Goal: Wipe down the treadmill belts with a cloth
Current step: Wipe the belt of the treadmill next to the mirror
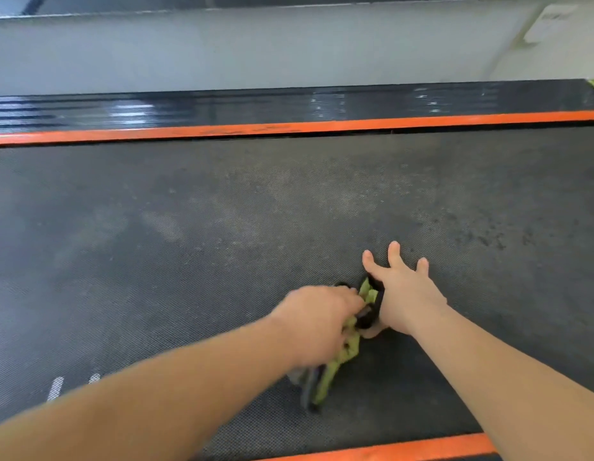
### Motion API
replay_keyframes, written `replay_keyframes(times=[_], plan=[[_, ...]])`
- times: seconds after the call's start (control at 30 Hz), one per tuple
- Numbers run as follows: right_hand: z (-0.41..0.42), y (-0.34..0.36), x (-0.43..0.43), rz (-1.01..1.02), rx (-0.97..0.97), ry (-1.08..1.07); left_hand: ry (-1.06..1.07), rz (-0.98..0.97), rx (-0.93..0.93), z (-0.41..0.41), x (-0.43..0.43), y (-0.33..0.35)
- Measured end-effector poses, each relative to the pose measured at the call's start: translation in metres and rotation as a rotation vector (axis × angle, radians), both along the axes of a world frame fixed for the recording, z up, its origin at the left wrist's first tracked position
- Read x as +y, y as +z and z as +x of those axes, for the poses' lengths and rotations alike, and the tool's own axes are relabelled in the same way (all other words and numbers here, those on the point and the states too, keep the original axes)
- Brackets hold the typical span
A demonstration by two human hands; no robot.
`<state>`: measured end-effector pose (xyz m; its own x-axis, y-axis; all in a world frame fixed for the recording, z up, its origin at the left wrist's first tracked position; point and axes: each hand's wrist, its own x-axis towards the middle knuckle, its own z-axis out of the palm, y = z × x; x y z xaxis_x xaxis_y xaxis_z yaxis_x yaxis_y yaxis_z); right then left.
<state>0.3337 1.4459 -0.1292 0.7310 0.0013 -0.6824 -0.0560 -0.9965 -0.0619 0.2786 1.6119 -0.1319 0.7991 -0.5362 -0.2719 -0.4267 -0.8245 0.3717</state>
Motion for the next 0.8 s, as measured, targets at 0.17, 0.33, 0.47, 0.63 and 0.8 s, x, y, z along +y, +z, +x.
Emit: replay_keyframes(times=[0.17,0.33,0.47,0.63,0.8], plan=[[0.001,0.0,0.004,-0.028,0.041,0.001,0.544,0.043,-0.146,0.053,0.047,-0.018],[0.002,0.002,0.003,-0.005,0.015,-0.012,-0.009,-0.182,0.042,-0.015,0.004,-0.007],[0.001,0.002,0.002,-0.003,0.029,0.005,0.219,0.066,-0.052,0.048,0.052,-0.014],[0.005,0.0,0.006,-0.015,0.026,-0.023,0.37,-0.069,-0.071,-0.003,0.006,-0.012],[0.001,-0.001,0.004,-0.006,-0.005,-0.021,-0.03,-0.103,-0.007,-0.019,0.034,-0.005]])
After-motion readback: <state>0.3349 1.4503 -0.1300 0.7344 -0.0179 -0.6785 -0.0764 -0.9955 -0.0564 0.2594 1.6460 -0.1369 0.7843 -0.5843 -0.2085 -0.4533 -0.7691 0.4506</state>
